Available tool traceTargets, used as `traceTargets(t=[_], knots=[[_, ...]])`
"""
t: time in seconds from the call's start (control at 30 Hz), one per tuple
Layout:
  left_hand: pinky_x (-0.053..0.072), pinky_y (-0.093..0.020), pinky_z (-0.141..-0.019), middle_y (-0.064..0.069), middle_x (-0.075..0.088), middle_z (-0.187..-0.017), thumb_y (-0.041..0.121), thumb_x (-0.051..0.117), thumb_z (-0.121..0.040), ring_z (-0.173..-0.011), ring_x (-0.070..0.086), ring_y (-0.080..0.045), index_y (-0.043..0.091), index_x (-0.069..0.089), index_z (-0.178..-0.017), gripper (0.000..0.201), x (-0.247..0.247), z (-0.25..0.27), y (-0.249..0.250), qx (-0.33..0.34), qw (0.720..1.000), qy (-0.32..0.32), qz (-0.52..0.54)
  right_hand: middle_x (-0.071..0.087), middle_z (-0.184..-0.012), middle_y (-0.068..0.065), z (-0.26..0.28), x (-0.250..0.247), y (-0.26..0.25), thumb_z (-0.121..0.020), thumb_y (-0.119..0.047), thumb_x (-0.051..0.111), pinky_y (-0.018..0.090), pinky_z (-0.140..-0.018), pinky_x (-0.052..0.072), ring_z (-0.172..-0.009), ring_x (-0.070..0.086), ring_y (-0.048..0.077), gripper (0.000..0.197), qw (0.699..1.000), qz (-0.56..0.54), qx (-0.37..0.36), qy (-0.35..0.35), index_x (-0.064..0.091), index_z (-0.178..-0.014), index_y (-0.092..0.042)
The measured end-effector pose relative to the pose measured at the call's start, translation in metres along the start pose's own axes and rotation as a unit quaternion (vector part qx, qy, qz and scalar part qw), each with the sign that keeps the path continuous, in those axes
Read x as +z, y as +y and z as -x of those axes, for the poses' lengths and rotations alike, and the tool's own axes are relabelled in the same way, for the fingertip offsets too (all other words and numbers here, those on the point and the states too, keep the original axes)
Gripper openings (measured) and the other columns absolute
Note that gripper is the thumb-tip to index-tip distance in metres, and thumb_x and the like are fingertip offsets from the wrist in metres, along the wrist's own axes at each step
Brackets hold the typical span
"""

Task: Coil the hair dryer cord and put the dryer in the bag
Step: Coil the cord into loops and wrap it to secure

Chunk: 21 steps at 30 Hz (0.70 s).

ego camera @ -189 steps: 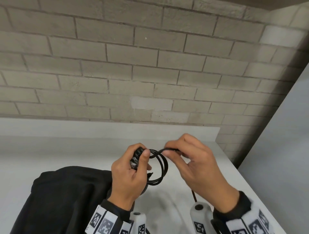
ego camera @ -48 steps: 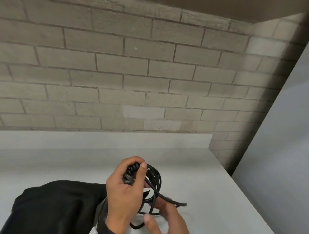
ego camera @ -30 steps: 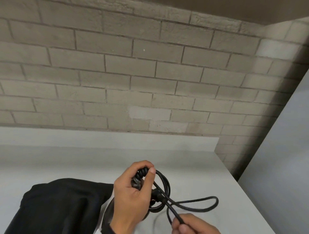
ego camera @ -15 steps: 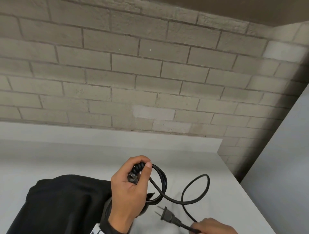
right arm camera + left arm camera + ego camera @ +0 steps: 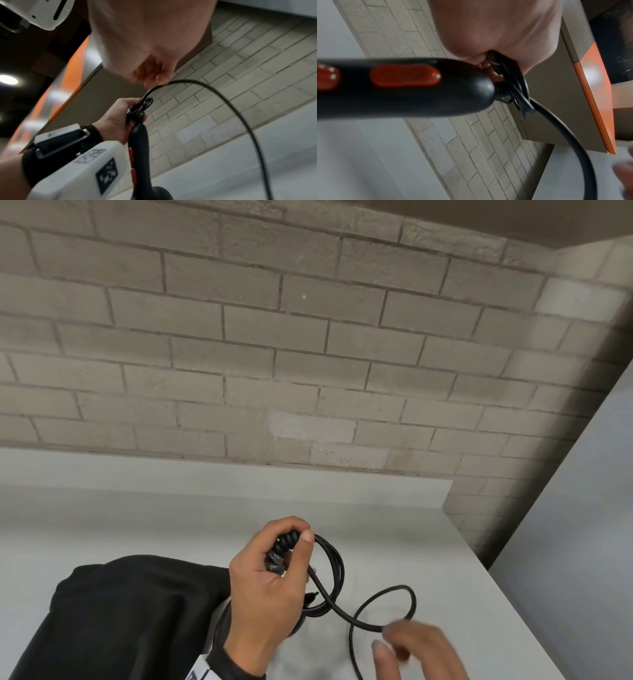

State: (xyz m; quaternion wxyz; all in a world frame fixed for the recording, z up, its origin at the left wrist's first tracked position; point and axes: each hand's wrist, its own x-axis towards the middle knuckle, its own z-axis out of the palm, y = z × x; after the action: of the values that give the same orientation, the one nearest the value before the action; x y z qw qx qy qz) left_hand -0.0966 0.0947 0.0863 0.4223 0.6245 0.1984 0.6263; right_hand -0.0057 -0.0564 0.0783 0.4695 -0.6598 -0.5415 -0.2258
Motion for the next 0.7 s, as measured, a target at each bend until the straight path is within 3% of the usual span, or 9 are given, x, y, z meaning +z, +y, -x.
traceTargets(t=[0.07,0.1,0.17,0.23,0.27,0.43,0.57,0.63,0.7], knots=[[0.059,-0.039,-0.06,0.002,0.067,-0.076,0.036,0.065,-0.084,-0.056,0.064,-0.019,0.032,0.069,-0.087,0.006,0.0,0.001,0.001,0.006,1.0,-0.008,-0.004,0.059,-0.108,-0.015,0.0,0.013,0.002,-0.086,-0.055,0.055,0.01,-0.099,0.035,-0.111,0.051,-0.003,0.029,0.998,-0.041,0.032,-0.032,0.059,-0.103,-0.032],[0.057,-0.037,-0.061,0.001,0.067,-0.077,0.035,0.066,-0.085,-0.058,0.066,-0.02,0.031,0.069,-0.088,0.005,0.0,0.001,0.0,0.01,1.0,-0.012,-0.01,0.055,-0.114,-0.02,0.0,0.016,0.007,-0.087,-0.061,0.051,0.012,-0.102,0.034,-0.119,0.046,-0.007,0.036,0.998,-0.038,0.028,-0.05,0.056,-0.109,-0.033],[0.054,-0.03,-0.06,-0.002,0.067,-0.075,0.028,0.067,-0.087,-0.058,0.067,-0.02,0.029,0.068,-0.087,0.001,0.0,0.0,0.002,0.013,1.0,-0.015,-0.013,0.054,-0.101,-0.026,-0.005,0.016,0.018,-0.088,-0.055,0.052,0.011,-0.088,0.044,-0.102,0.049,-0.018,0.023,0.995,-0.015,0.023,-0.097,0.052,-0.106,-0.04],[0.05,-0.02,-0.061,-0.003,0.066,-0.071,0.031,0.066,-0.087,-0.06,0.067,-0.017,0.029,0.068,-0.087,0.003,-0.001,-0.002,0.002,0.019,1.0,-0.014,-0.017,0.053,-0.081,-0.02,-0.014,0.016,0.012,-0.086,-0.04,0.059,0.007,-0.064,0.042,-0.07,0.045,-0.012,0.01,0.993,-0.025,-0.006,-0.112,0.056,-0.095,-0.038],[0.049,-0.017,-0.062,-0.003,0.066,-0.07,0.034,0.065,-0.086,-0.061,0.067,-0.017,0.029,0.068,-0.087,0.006,-0.002,-0.003,0.002,0.02,1.0,-0.012,-0.018,0.052,-0.076,-0.018,-0.018,0.015,0.011,-0.086,-0.035,0.06,0.006,-0.061,0.038,-0.066,0.04,-0.009,0.005,0.994,-0.034,-0.023,-0.099,0.06,-0.09,-0.035],[0.052,-0.017,-0.067,0.004,0.069,-0.076,0.042,0.068,-0.081,-0.069,0.069,-0.018,0.031,0.069,-0.09,0.014,-0.003,-0.004,0.002,0.022,0.999,-0.032,-0.004,0.058,-0.08,-0.021,-0.057,0.002,0.006,-0.088,-0.026,0.062,0.006,-0.065,0.037,-0.071,0.05,-0.007,0.01,0.991,-0.111,-0.017,-0.07,0.069,-0.087,-0.019],[0.053,-0.015,-0.07,0.003,0.072,-0.081,0.057,0.08,-0.068,-0.073,0.071,-0.016,0.03,0.071,-0.094,0.039,-0.003,0.001,0.004,0.011,0.996,-0.083,0.039,0.067,-0.088,-0.019,-0.08,0.002,-0.003,-0.088,-0.032,0.064,0.011,-0.066,0.047,-0.081,0.065,0.004,0.005,0.982,-0.174,0.029,-0.07,0.067,-0.092,-0.03],[0.055,-0.018,-0.069,0.0,0.072,-0.082,0.049,0.087,-0.063,-0.069,0.071,-0.018,0.026,0.072,-0.095,0.043,-0.004,0.004,0.004,0.016,0.992,-0.113,0.06,0.069,-0.086,-0.017,-0.088,0.005,-0.006,-0.088,-0.032,0.069,0.011,-0.065,0.048,-0.076,0.065,0.003,0.004,0.971,-0.22,0.077,-0.056,0.066,-0.09,-0.031],[0.056,-0.02,-0.065,0.002,0.071,-0.078,0.035,0.089,-0.064,-0.063,0.071,-0.018,0.025,0.071,-0.094,0.036,-0.003,0.008,0.004,0.031,0.99,-0.128,0.058,0.07,-0.084,-0.011,-0.092,0.012,-0.007,-0.084,-0.028,0.069,0.024,-0.063,0.052,-0.068,0.064,0.011,0.007,0.953,-0.269,0.129,-0.046,0.064,-0.089,-0.031]])
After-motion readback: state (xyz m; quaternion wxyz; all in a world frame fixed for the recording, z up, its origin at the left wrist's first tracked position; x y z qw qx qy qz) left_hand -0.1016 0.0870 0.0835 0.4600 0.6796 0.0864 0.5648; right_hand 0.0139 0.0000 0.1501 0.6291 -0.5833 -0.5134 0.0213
